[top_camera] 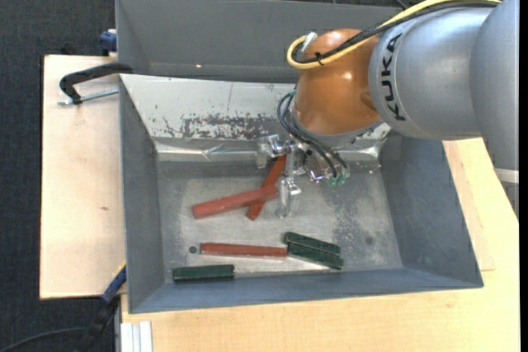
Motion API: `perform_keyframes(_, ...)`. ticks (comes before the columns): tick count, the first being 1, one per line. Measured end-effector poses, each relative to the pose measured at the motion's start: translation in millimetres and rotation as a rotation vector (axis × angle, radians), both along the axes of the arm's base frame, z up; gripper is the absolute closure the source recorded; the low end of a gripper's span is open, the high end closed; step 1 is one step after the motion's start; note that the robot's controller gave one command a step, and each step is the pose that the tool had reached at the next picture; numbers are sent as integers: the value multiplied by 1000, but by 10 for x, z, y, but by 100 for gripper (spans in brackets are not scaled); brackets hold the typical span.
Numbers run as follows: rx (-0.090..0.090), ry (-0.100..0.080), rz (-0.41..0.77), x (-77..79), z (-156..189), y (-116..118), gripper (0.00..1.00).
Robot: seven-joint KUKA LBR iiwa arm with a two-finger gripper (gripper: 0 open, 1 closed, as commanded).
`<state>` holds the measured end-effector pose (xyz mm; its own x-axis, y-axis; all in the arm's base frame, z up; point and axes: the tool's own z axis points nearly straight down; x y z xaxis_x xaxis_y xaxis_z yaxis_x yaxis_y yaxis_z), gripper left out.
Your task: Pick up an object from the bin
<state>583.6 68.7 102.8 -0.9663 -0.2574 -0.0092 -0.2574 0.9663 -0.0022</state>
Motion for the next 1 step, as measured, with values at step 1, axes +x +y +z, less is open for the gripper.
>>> perform_keyframes(1, 0, 3, 256, 10, 37, 62, 0)
